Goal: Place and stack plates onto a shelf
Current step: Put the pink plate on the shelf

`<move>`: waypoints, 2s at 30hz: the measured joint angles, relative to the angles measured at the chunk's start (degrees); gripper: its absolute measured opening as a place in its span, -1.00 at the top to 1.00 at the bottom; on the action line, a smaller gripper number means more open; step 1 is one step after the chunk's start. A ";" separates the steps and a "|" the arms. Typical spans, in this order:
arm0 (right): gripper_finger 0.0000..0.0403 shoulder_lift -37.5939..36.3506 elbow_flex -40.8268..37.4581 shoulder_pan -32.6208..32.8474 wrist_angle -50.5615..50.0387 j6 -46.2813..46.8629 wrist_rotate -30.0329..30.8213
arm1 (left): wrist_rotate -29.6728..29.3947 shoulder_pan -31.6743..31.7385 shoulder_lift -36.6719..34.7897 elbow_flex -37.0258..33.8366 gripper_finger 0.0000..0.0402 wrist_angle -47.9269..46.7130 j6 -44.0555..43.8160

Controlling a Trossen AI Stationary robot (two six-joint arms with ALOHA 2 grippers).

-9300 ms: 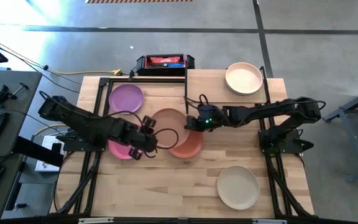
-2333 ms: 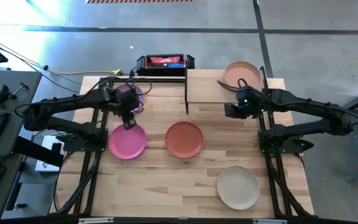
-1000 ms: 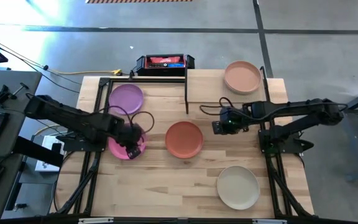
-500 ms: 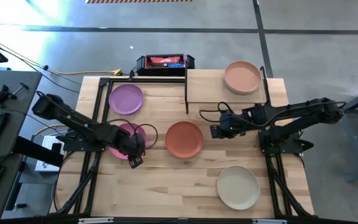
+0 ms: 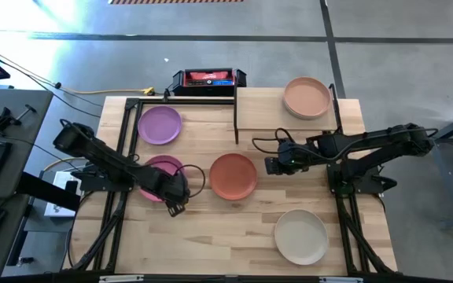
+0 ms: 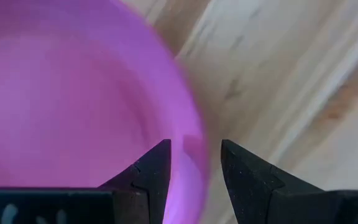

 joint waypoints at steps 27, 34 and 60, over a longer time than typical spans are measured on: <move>0.52 0.00 0.00 0.00 0.55 -0.59 1.38 | -0.54 -0.33 4.85 1.81 0.73 -0.31 2.12; 0.52 0.00 0.00 0.00 0.59 -0.61 1.54 | -1.87 -1.78 4.77 1.92 0.95 -1.58 2.08; 0.52 4.26 0.00 0.00 21.92 -0.61 2.47 | -7.42 -9.96 5.01 18.18 0.98 -21.18 34.11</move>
